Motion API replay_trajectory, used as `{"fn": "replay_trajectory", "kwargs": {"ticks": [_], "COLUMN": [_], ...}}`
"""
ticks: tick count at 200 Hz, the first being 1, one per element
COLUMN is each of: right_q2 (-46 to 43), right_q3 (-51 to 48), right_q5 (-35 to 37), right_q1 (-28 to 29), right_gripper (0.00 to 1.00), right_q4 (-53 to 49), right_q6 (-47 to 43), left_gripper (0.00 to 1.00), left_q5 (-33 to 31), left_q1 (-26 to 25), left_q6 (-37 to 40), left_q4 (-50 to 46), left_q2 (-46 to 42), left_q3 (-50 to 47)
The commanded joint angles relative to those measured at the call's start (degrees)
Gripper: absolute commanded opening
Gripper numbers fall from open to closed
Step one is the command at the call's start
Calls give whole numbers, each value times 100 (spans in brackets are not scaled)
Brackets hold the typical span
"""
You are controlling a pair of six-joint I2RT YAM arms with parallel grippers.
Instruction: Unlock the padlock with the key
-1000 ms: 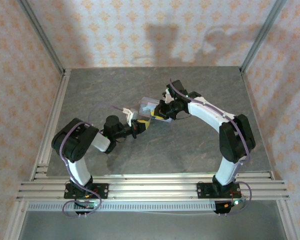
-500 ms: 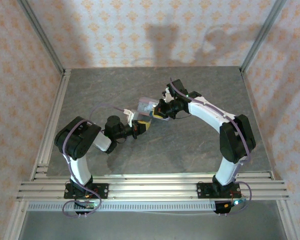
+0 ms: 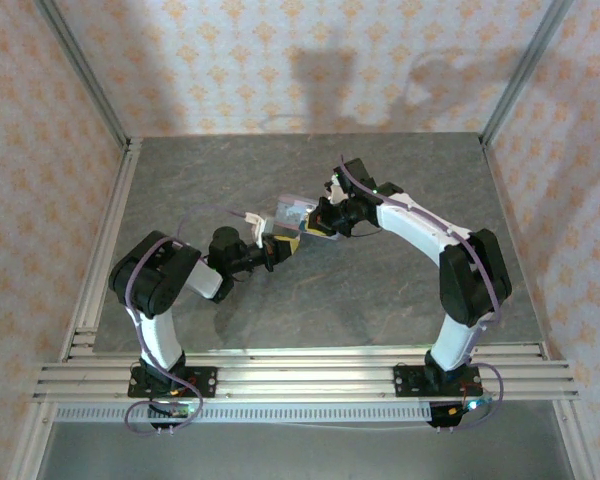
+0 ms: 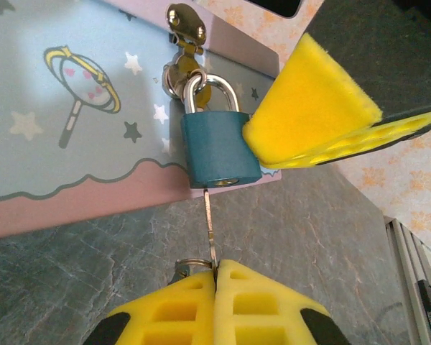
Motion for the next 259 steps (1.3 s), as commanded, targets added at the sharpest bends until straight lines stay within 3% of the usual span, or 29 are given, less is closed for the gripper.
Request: {"fn": "replay_trajectory", "kwargs": {"ticks": [1,201,259], "right_q2": [-90,-191,-609], "right_q3": [76,-367,-739], "right_q5": [108,851,1727], "right_q1": [-30,112,259], "right_gripper": [0,0,0], "right_q4": [137,281,464], "right_q6": [16,-122,44], "left_gripper": [0,0,0], "left_q5": [23,-11,-82], "left_q1": [36,44,36], "left_q6": [-37,316,562], "left_q4": [278,-363,-931], "left_q2": [95,-244,-421], "left_q3": [106,-63,-193]}}
